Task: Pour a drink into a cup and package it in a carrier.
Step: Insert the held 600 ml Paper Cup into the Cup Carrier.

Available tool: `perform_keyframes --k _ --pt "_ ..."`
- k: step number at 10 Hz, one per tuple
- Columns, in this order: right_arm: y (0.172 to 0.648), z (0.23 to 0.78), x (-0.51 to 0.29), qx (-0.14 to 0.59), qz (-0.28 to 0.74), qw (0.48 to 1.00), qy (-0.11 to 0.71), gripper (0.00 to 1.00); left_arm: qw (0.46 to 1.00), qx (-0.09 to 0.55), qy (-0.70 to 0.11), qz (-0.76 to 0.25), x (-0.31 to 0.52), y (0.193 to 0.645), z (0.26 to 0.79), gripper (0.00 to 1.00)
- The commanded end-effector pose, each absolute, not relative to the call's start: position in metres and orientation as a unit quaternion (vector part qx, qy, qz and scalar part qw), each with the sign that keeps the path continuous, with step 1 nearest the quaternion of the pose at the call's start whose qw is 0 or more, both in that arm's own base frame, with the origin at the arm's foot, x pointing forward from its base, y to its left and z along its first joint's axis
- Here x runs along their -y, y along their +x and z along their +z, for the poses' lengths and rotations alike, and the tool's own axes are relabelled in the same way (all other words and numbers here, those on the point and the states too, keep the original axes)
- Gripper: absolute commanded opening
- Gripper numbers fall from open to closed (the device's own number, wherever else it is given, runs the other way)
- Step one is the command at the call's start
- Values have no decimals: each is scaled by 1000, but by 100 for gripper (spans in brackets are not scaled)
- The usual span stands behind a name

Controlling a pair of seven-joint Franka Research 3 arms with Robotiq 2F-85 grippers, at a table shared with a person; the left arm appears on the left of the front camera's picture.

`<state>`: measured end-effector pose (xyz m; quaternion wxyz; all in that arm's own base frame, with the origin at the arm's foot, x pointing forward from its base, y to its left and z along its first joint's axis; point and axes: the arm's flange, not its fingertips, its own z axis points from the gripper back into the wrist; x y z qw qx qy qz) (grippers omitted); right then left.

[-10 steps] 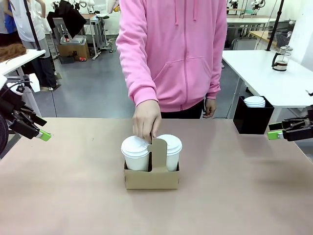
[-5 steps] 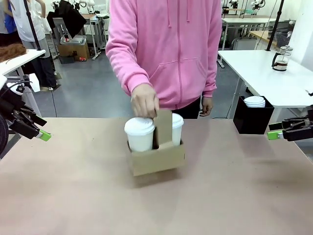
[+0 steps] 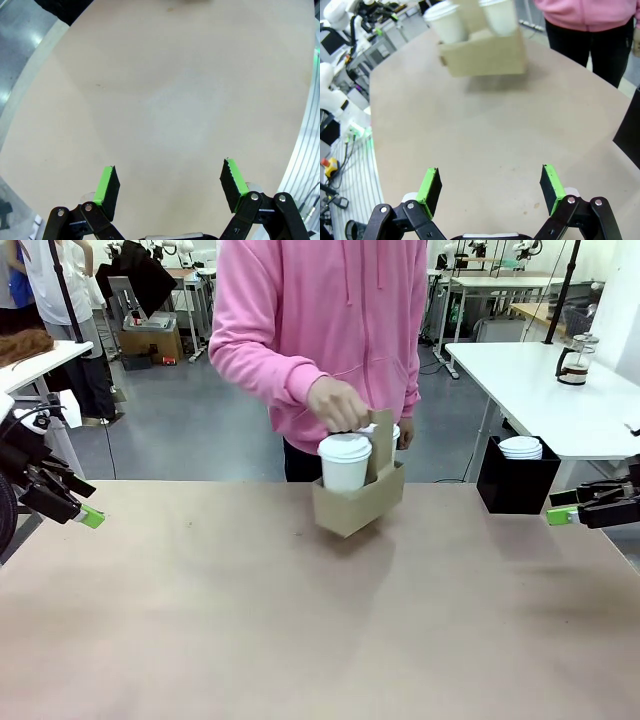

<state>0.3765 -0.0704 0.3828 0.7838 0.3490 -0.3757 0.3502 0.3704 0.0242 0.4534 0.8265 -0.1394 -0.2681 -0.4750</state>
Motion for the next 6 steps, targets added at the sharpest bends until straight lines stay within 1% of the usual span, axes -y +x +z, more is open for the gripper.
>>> perform_keyframes --k 1,6 --pt "376 382 70 377 354 781 351 100 818 276 -147 -482 -26 372 452 100" --pt "376 382 70 377 354 781 351 100 818 276 -147 -482 -26 372 452 100"
